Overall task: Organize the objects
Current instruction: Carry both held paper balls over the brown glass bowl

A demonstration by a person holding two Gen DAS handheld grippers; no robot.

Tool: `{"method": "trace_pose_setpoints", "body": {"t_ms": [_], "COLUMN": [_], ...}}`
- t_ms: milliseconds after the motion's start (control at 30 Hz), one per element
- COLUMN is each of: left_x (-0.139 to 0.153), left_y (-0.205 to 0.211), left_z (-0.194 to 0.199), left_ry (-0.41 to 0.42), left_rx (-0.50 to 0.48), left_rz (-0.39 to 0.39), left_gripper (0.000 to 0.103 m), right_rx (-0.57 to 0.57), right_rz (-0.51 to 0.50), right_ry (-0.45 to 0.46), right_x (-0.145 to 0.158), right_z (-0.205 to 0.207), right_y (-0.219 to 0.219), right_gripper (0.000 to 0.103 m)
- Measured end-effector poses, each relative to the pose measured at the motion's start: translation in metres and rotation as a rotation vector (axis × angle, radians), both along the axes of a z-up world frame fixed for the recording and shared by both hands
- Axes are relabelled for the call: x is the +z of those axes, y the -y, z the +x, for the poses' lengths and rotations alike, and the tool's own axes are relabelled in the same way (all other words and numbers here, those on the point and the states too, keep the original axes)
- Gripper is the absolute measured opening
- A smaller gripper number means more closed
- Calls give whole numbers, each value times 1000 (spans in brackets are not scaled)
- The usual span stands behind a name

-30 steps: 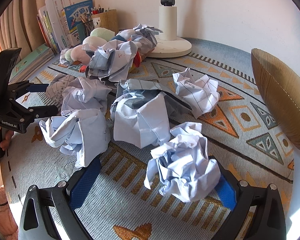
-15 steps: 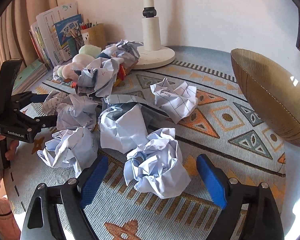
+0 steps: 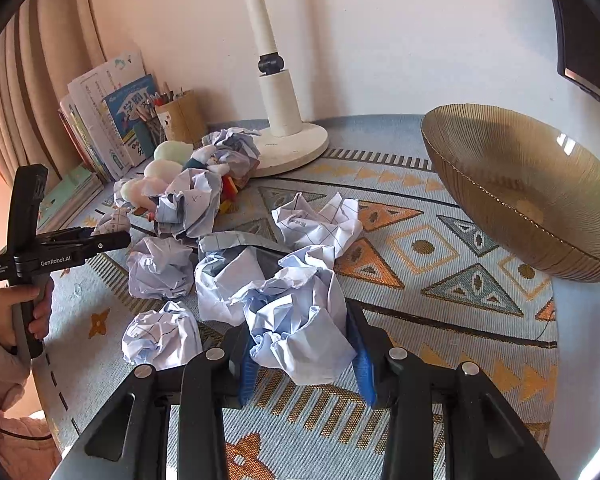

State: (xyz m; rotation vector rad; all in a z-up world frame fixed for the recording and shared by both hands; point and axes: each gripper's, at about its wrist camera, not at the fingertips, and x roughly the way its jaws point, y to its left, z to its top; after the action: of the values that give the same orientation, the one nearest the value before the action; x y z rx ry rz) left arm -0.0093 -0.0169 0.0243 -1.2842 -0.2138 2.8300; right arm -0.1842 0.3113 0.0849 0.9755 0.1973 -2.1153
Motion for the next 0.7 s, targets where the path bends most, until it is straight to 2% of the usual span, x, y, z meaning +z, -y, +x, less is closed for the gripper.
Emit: {"method": "trace_pose_setpoints", "body": {"t_ms": [67,167,267,500,567,700], "left_x": [9,37,66,111,116,119], "left_y": [-6,-25,-44,-115,-137,-193], "left_z": [-2,-7,-24,-95,-121,-164], "left_ry": [-7,-64,-106,-175,-179,-189], "left_rx": [-20,-73,-140,-283,-315,-391], "left_rz": [-7,-51,-5,-25,-5,-23], "left_gripper": [47,47,47,48,48,48], "right_rx": [13,27,19,-99,-144,-224], "right_rz": [-17,-52,-90,-78,-61,-37], "right_ry": [10,-2,-19,-104,-110,-81], "right_x": [4,20,45,99,106,106], "right_z": [-3,-11,-24,-83,-104,-146], "right_y": [2,-1,-8,-36,-45,-63], "right_gripper": [38,38,38,38,38,38]}}
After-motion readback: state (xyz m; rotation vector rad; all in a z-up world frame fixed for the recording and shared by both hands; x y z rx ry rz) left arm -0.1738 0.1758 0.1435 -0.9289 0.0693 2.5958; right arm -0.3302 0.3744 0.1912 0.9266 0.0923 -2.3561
